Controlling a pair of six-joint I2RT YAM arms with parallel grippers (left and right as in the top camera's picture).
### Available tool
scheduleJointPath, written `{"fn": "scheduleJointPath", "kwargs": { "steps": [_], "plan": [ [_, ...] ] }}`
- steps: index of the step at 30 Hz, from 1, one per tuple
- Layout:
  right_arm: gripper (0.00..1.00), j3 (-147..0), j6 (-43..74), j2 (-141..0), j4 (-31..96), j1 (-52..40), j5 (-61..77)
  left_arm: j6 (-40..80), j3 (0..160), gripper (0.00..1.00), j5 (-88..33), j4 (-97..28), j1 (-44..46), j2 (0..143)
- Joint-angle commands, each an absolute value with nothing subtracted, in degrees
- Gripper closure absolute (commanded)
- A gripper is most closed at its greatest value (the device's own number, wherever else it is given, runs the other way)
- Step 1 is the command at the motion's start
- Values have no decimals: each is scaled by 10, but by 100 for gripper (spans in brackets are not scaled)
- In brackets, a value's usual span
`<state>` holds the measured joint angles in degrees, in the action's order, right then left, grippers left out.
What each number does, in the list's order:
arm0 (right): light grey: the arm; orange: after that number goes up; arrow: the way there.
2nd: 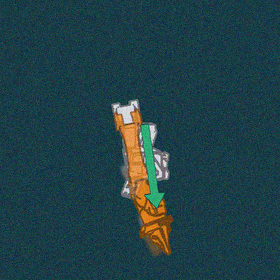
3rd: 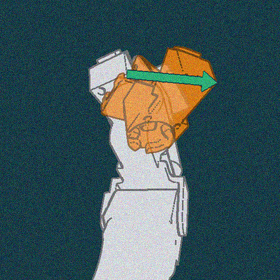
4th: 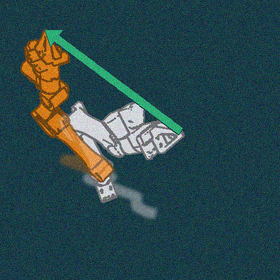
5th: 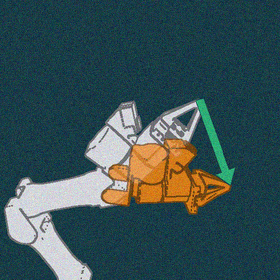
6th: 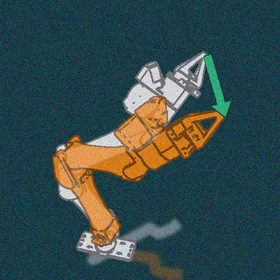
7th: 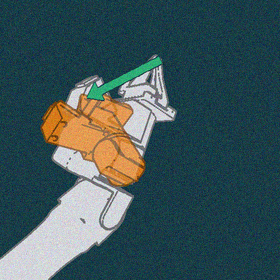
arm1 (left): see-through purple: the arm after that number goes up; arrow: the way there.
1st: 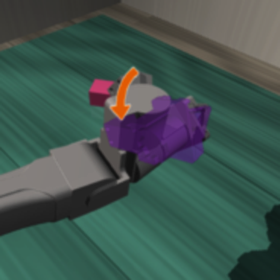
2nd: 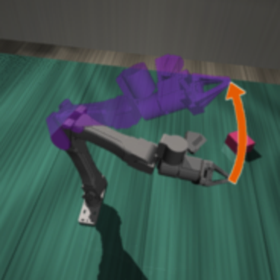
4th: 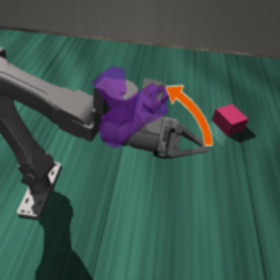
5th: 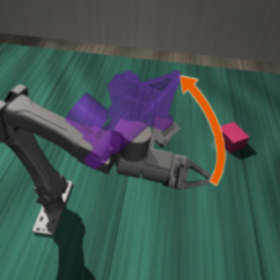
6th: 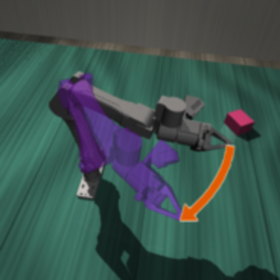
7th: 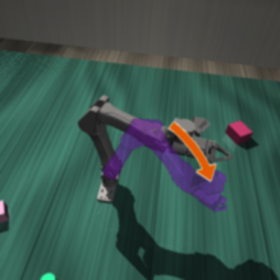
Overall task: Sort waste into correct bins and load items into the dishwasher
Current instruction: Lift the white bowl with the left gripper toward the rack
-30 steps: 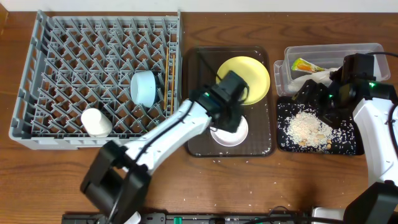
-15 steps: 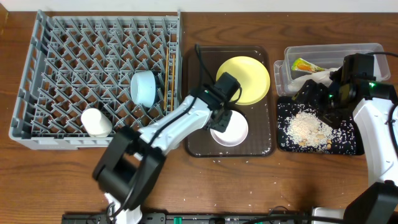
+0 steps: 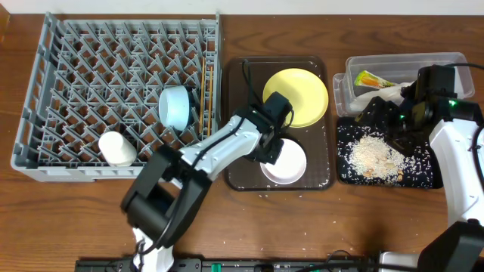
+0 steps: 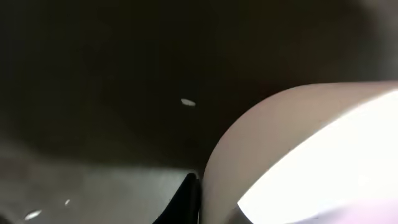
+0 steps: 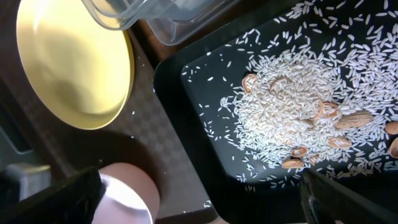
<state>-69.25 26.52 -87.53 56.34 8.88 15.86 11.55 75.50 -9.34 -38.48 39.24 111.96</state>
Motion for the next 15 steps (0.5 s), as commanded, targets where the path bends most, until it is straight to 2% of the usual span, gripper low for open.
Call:
{"fn": "scheduleJointPath", "kwargs": {
  "steps": [1,6,9,13,15],
  "plan": [
    [1,-694,261,-872,564,89,157,110,773,93,-95,-385,382,1040],
    [1,-694,261,-872,564,89,157,110,775,93,9,-411,353,940],
    [1,-694,261,-872,564,89,157,109,775,92,162,-450,334,889],
    [1,-694,261,-872,564,89,157,83,775,93,460,-507,302,843],
    [1,-694,261,-872,564,89,157,58,775,92,549,-519,284,842]
  ]
}}
